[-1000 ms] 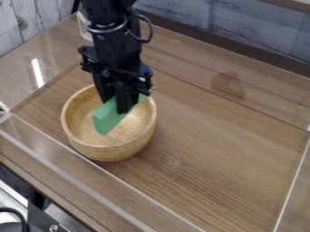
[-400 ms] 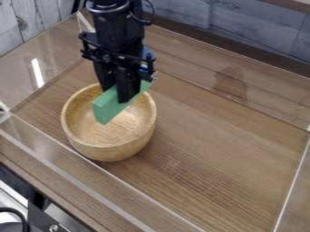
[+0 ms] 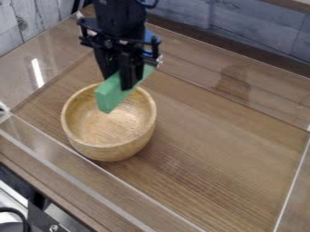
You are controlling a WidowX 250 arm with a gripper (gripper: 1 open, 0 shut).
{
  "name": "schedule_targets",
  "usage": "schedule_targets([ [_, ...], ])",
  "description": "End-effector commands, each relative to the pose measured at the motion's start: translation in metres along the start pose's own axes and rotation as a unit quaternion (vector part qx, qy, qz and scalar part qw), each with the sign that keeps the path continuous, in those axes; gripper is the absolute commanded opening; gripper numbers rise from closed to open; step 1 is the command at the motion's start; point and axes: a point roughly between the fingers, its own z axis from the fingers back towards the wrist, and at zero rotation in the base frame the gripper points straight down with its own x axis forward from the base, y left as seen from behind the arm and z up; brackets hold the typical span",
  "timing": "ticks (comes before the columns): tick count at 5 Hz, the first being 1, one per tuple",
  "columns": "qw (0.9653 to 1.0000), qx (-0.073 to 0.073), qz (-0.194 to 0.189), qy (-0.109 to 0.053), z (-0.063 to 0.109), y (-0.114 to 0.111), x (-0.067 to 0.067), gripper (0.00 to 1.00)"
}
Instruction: Put green object into wooden bowl
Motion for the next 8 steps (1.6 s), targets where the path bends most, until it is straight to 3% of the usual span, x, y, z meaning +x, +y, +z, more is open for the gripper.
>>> schedule_targets([
  [1,0.9997,0.008,-0.013,-0.021,0.01,0.003,0.011,0.0],
  [3,0.9988,0.01,-0.046,-0.013,-0.022,0.011,0.012,0.0],
  [5,0.9968,0.008,-0.079,-0.01,-0.011,-0.006,0.017,0.0],
  [8,0.9978,0.009,-0.065,-0.013,-0.045,0.005,0.028,0.0],
])
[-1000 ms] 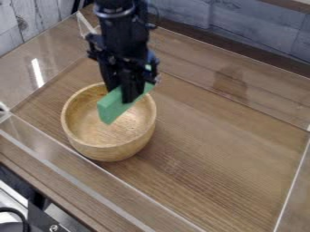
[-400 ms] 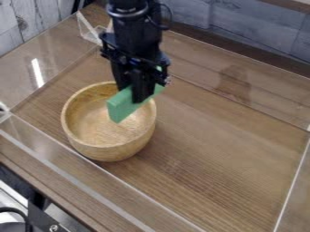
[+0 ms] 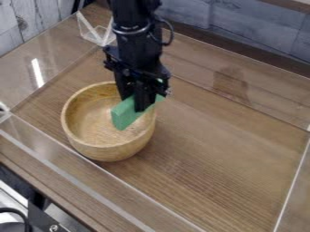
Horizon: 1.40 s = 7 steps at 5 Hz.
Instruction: Put green object into wooden bowl
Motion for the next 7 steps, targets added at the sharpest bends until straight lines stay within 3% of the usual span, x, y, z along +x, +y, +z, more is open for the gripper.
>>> schedule_targets([
  [1,0.9998,0.005,0.014,-0.017,0.014,0.006,0.0,0.0],
  [2,0.9996,0.003,0.022,-0.019,0.022,0.008,-0.003,0.0],
  [3,0.9998,0.0,0.011,-0.014,0.023,0.01,0.004,1.0],
  [5,0.9999,-0.005,-0.015,-0.005,0.01,0.023,0.019,1.0],
  [6,0.9998,-0.009,0.016,-0.005,0.019,0.026,0.01,1.0],
  [7,0.9986,-0.015,0.048,-0.016,0.039,0.028,0.004,1.0],
])
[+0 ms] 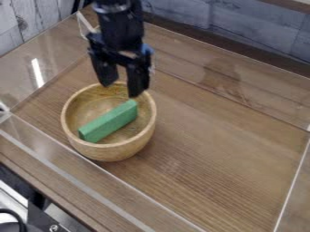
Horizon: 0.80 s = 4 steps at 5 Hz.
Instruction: Put green object into wooden bowl
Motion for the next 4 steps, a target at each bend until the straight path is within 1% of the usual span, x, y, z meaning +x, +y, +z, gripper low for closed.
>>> schedule_targets([
  [1,0.9991,0.008,-0.007,-0.041,0.035,0.01,0.006,1.0],
  [2,0.9986,0.012,-0.026,-0.046,0.044,0.01,-0.001,1.0],
  [3,0.9985,0.011,-0.028,-0.045,0.039,0.003,-0.01,1.0],
  [4,0.9986,0.011,-0.03,-0.042,0.029,-0.002,-0.017,1.0],
])
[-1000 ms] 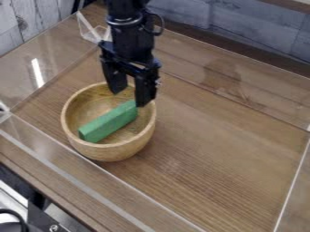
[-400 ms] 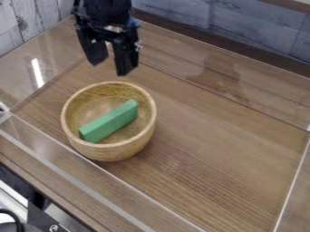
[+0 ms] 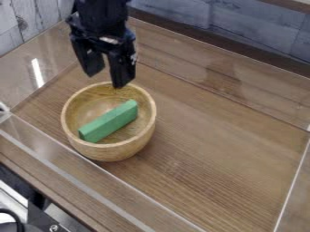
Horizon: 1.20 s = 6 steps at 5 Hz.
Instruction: Put green object into wooden bowl
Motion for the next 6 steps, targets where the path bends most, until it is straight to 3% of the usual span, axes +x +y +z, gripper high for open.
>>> schedule_targets([
  [1,0.9998,0.012,-0.007,-0.014,-0.006,-0.005,0.004,1.0],
  [4,0.9999,0.012,0.0,-0.001,-0.034,-0.009,0.006,1.0],
  [6,0.9997,0.009,0.022,-0.005,-0.032,0.001,0.006,1.0],
])
